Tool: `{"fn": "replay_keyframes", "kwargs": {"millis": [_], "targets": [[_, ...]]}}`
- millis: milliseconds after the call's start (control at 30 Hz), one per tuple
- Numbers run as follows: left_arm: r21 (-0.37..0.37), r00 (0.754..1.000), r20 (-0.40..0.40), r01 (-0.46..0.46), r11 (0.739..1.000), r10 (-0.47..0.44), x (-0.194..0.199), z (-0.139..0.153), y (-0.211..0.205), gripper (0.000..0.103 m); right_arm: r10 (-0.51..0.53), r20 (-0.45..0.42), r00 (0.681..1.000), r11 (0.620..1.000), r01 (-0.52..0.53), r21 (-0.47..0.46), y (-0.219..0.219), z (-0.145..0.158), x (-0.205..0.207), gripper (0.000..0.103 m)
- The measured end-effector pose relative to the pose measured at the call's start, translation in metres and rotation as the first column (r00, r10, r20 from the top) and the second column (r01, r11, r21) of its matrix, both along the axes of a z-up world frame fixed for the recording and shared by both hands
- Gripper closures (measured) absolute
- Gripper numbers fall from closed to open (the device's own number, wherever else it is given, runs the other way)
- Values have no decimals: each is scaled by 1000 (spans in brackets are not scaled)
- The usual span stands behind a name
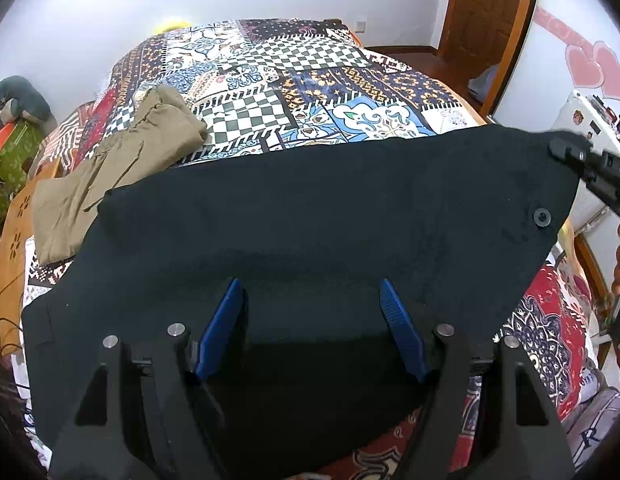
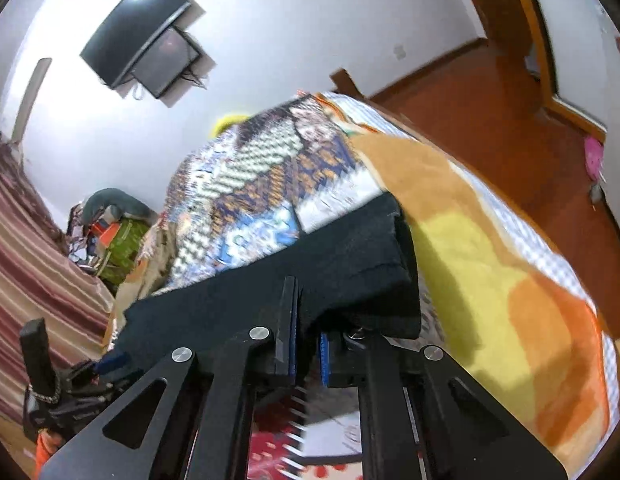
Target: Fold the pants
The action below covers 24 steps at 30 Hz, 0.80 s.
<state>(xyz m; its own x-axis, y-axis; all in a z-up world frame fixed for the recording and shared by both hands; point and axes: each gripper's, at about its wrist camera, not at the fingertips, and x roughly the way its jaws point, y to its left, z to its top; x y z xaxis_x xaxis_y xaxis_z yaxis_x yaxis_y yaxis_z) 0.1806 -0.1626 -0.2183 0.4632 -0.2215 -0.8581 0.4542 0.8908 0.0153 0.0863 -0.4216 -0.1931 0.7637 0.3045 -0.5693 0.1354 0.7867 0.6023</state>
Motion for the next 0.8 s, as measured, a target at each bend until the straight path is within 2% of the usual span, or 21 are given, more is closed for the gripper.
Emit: {"fn": "replay_keyframes", "kwargs": {"millis": [167,400,600,800], "targets": [[-33,999,24,-24,999,25,-5,12,18,32,60,66,996,998,-59,-18,19,29,15,96],[-83,991,68,-108,991,114,-7,31,62,32,160,158,974,987,-154,-51,59,68,38,96],[-109,974,91,-196,974,206,-11,39,107,32,271,208,940,962,-256,-94,101,93,61,96],[-142,944,91,-304,942,318,-14,41,156,32,410,217,886,912,-391,-124,158,104,77,96]]}}
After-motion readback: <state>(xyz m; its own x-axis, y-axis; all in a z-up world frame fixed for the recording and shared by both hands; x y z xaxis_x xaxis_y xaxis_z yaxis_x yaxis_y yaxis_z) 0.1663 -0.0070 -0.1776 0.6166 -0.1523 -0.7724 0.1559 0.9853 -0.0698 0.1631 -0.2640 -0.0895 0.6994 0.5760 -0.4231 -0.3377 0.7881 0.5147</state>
